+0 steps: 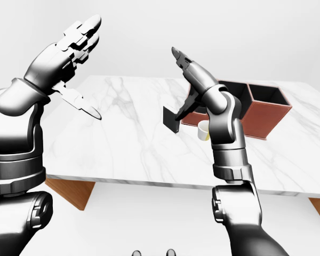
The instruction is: Pick up the book and place it in the caddy.
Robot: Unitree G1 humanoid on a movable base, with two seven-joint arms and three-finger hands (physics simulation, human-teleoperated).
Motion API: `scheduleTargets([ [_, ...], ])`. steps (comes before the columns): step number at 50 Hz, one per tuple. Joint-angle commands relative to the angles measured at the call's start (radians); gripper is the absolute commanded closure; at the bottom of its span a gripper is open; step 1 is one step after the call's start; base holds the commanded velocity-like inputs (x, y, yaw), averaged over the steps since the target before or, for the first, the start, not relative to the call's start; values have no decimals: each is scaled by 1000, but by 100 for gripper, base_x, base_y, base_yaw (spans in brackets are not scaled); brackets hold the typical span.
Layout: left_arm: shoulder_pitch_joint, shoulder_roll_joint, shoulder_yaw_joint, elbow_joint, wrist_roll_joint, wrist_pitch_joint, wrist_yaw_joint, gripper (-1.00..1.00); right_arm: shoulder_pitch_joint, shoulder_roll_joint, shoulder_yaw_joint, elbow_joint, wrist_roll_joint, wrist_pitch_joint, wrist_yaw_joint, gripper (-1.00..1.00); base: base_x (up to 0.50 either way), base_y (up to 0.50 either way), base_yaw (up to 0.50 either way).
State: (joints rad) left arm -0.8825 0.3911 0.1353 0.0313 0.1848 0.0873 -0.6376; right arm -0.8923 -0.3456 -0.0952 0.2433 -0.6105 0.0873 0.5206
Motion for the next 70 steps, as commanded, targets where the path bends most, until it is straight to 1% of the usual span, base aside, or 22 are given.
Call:
scheduleTargets([
  [1, 2, 0, 2, 0, -1, 0, -1, -100, 13, 4, 3, -15, -9, 0, -1, -100, 31, 0, 0],
  [22, 2, -2, -3, -17, 6, 0, -4, -100, 22, 7, 2, -12, -14, 0, -3, -100, 31, 0, 0],
  [41, 10, -2, 0, -27, 8, 0, -5, -100, 33, 11, 4, -53, -29, 0, 17, -100, 27, 0, 0],
  [50, 21, -4, -6, -72, 13, 0, -16, -100, 32, 10, 2, -47, -32, 0, 16, -100, 20, 1, 0],
  [70, 14, -10, -8, -51, 22, 0, -17, -100, 32, 11, 2, -14, -33, 0, 4, -100, 13, 1, 0],
])
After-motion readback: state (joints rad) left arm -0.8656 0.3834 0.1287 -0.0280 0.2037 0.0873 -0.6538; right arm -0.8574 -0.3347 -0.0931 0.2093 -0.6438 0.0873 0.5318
